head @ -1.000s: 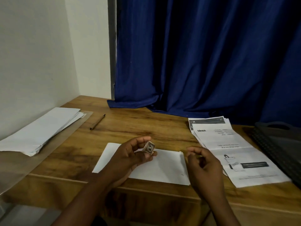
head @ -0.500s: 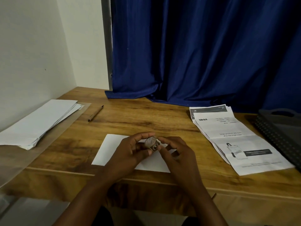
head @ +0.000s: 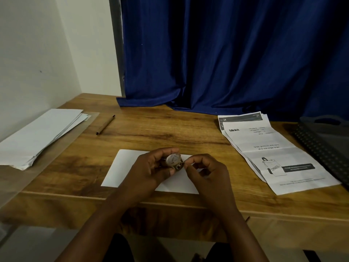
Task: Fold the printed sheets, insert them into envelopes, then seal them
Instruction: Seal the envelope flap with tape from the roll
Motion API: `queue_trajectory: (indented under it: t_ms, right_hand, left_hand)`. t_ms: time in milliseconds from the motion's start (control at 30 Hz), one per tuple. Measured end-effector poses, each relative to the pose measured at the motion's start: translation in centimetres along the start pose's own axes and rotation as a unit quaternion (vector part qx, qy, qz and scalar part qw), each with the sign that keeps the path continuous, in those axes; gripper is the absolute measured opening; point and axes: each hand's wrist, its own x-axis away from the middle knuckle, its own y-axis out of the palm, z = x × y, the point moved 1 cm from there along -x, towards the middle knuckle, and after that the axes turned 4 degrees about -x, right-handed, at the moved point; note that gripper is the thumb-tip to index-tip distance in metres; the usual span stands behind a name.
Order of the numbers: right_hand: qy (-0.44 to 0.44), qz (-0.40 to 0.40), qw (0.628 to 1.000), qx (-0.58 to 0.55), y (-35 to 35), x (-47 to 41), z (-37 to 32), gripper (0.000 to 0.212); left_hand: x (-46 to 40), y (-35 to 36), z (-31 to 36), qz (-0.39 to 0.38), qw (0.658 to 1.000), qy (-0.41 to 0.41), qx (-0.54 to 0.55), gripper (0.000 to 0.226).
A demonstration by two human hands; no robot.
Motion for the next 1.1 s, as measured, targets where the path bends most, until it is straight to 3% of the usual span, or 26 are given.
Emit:
queue_trajectory:
  t_ms: [433, 567, 933, 1100]
  right_hand:
    - [0.034, -0.014, 0.996, -0.077, -0.2, -0.3, -0.7, 0.027]
    - [0.019, -0.022, 0.997, -0.073, -0.2, -0.2, -0.8, 0.016]
    - [-0.003, -0.026, 0.996, -0.08, -0.5, -0.2, -0.9, 0.02]
    - [-0.015, -0.022, 0.995, -0.091, -0.5, -0.2, -1.1, 0.01]
  left_hand:
    - [0.0, 0.1, -0.1, 0.001, 0.999, -0.012, 0.037, 0.05]
    - [0.0, 0.1, 0.1, 0.006, 0.999, -0.016, 0.027, 0.048]
    - [0.1, 0.3, 0.5, 0.009, 0.999, -0.03, 0.032, 0.04]
    - [0.1, 0.3, 0.7, 0.01, 0.999, -0.032, 0.042, 0.037]
